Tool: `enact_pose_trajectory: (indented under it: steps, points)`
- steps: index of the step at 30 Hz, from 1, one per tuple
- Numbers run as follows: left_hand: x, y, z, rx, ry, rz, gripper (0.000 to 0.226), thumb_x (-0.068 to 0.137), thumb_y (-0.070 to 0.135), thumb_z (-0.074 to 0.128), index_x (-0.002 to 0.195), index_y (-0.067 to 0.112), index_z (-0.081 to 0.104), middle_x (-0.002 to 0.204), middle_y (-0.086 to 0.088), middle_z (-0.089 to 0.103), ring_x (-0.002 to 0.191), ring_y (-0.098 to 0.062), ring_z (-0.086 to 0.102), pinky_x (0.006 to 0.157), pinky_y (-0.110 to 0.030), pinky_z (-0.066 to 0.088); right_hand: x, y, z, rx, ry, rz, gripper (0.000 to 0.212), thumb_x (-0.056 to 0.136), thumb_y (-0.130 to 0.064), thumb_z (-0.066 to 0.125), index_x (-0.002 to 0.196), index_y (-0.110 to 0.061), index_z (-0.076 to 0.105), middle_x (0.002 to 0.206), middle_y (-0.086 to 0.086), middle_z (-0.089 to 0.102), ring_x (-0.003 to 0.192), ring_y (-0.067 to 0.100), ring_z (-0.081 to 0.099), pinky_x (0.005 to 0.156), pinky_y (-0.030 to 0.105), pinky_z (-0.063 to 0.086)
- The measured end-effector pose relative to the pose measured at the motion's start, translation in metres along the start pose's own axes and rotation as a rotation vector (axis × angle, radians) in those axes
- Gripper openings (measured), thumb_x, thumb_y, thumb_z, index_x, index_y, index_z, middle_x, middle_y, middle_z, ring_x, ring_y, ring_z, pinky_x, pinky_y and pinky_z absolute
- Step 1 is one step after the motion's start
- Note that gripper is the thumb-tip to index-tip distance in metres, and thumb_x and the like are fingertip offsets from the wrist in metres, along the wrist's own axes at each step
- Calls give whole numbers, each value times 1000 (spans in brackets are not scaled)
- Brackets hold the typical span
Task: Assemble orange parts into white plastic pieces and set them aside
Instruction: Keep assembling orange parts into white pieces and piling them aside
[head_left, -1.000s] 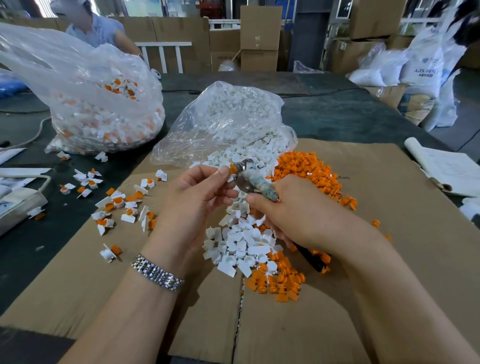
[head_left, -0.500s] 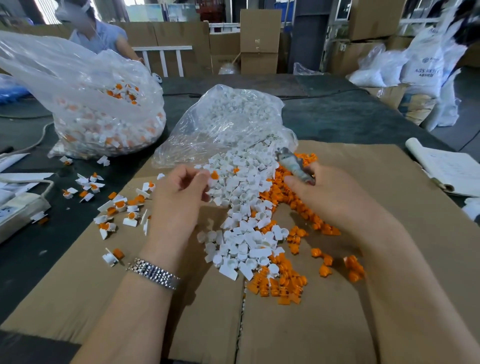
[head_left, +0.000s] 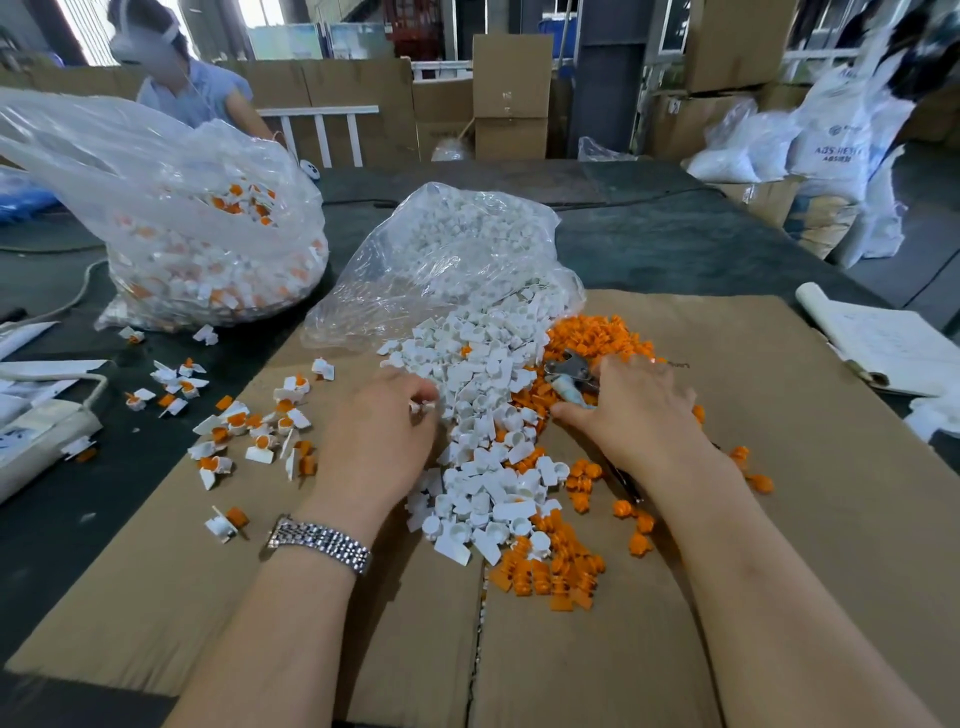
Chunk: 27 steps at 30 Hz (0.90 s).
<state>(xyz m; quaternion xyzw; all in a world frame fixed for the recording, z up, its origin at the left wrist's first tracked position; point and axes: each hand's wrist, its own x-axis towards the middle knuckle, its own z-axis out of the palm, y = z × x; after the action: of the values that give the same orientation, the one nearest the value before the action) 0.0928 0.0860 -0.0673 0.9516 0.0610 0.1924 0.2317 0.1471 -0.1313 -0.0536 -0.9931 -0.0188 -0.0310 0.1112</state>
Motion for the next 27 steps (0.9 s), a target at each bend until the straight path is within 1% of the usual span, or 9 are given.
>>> enact_pose_trajectory:
  steps: [3,5,6,8,12,19,23,25,27]
  points:
    - [0,3,3,112,-45,26,17,96,37,68,110,28,70,108,7,65,96,-16,61,89,-38,53,1,-2,-2,46,139,-117,45,91,-49,64,125,-21,55,128,5,49,125,28,43,98,51,39]
    - [0,4,3,152,-41,42,17,95,40,68,108,28,69,105,7,64,96,-15,61,92,-39,52,1,-4,-3,-4,183,-240,23,94,-38,63,115,-29,62,124,-3,52,123,23,41,93,46,38]
    - [-1,5,3,156,-38,50,16,95,40,68,107,28,68,105,8,64,96,-15,61,92,-40,52,0,-5,-2,-41,170,-282,19,94,-35,64,113,-32,65,124,-5,53,122,22,39,91,43,35]
    - [-1,5,4,137,-31,57,12,95,36,68,104,28,67,104,8,66,94,-14,62,90,-40,53,-1,-8,3,-96,139,-317,21,94,-36,63,115,-34,66,125,-7,51,122,21,35,89,42,31]
    - [-1,5,6,89,-40,67,4,97,29,67,101,29,67,103,10,66,93,-15,64,82,-35,54,1,-13,9,-149,187,-323,23,98,-42,57,114,-31,69,121,-7,53,119,21,36,88,40,32]
    - [-1,2,7,21,-35,57,12,94,23,69,97,33,62,96,12,61,87,-11,59,68,-26,45,3,-14,11,-145,185,-355,25,100,-43,52,115,-30,67,118,-5,58,117,21,42,88,39,37]
    - [-1,3,1,-185,58,2,16,94,20,70,107,27,69,93,15,64,82,-5,62,73,-32,56,3,-15,12,-162,234,-372,26,104,-37,44,113,-26,66,112,-3,63,112,21,51,87,38,40]
    - [-1,7,-3,-414,33,-84,16,94,18,70,104,29,74,91,12,71,80,-6,67,70,-24,57,3,-15,10,-74,278,-353,24,104,-34,43,109,-24,65,104,-2,66,99,19,58,83,36,45]
    - [-3,11,-7,-678,-41,-197,16,96,15,70,102,29,75,86,8,78,78,-4,74,59,-14,54,1,-13,6,164,325,-307,19,102,-30,49,104,-22,66,92,-3,69,80,16,61,74,34,51]
